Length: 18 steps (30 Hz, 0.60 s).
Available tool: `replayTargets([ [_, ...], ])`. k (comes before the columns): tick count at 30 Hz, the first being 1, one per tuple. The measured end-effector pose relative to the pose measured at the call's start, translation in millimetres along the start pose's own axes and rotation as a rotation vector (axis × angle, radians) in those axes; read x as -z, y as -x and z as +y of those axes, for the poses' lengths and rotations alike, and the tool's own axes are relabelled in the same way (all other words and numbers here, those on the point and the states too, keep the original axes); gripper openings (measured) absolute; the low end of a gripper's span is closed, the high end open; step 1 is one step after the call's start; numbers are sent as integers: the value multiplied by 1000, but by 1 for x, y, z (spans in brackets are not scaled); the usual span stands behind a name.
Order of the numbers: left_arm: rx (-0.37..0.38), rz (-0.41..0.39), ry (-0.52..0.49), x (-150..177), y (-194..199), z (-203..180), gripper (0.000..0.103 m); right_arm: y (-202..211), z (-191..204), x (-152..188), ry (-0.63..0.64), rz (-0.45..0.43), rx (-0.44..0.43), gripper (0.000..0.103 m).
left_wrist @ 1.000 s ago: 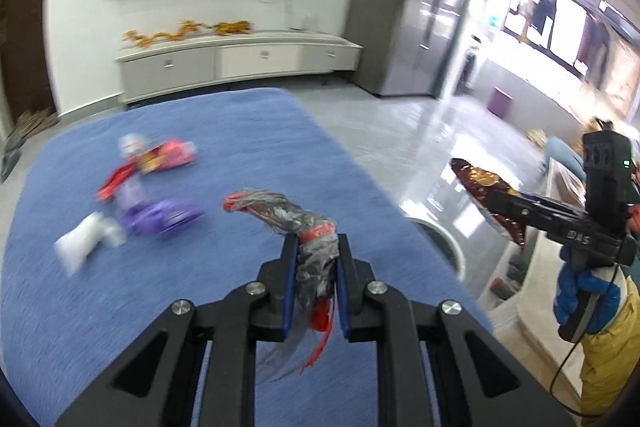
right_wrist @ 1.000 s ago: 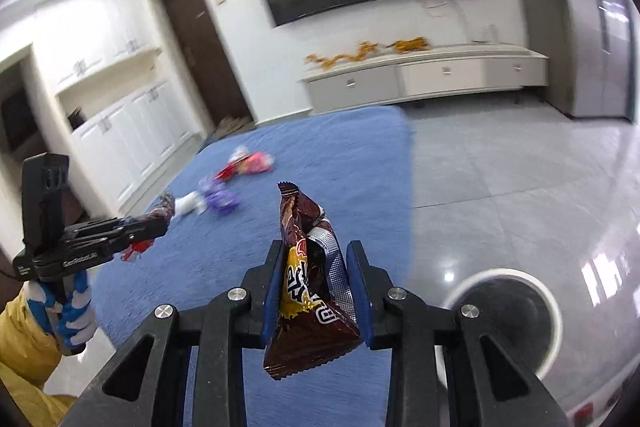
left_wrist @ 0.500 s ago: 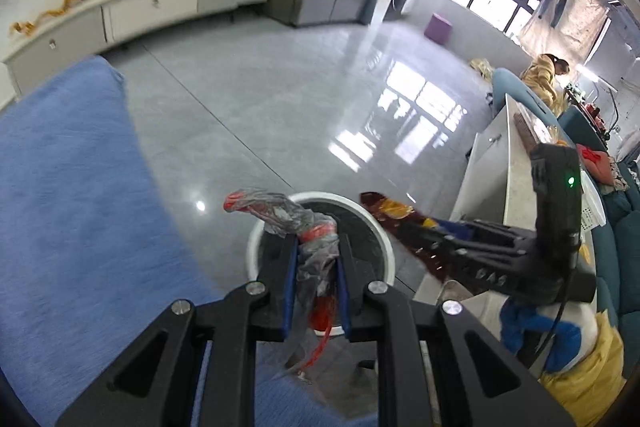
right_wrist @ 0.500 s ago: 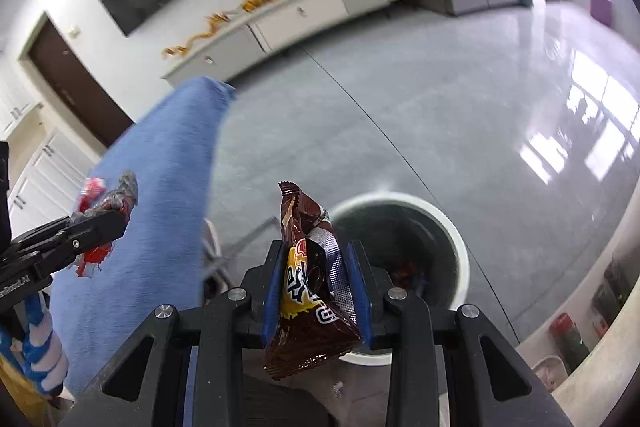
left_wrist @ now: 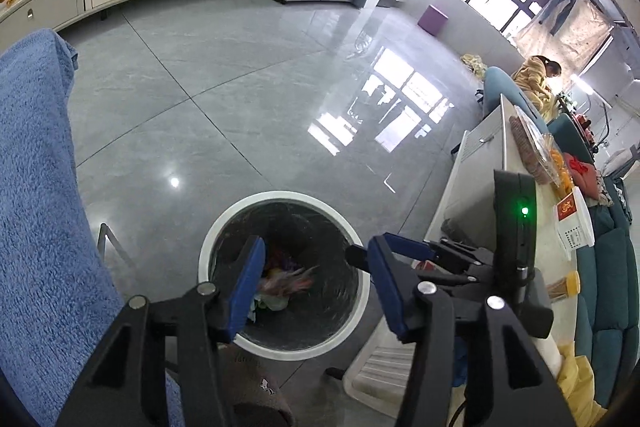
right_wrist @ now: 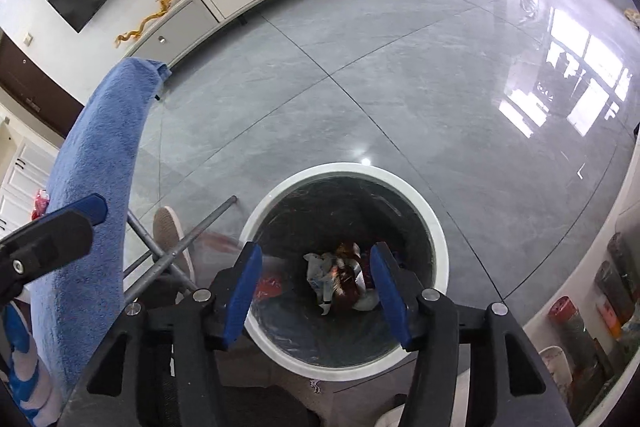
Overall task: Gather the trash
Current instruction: 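Carry both items over the bin and open both tools to drop them, then return both tools to the remaining trash on the rug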
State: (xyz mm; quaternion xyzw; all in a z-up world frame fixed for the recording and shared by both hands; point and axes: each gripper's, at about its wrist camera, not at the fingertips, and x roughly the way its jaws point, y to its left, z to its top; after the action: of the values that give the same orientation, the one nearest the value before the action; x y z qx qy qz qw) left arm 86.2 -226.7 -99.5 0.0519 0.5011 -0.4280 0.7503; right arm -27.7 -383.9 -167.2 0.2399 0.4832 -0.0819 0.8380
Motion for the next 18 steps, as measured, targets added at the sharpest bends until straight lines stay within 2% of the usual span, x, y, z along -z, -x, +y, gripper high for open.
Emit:
replayTargets([
  [6,-47,-77,-21,9,26,-3,52,23,2,-1,-17,-53,7,54],
  [9,-75,-155,-39,15,48,-9,52,47,9,-4,-10,-117,1,62],
  [11,-85,-187,-51,17,63,-13,52,62,14,-3,-4,-155,-2,67],
  [13,-100,-212,-66,19,81,-14,52,81,22,-2,6,-205,-3,80],
  [18,-166,-280,-73,28,126,-10,52,131,49,1,41,-333,-28,100],
])
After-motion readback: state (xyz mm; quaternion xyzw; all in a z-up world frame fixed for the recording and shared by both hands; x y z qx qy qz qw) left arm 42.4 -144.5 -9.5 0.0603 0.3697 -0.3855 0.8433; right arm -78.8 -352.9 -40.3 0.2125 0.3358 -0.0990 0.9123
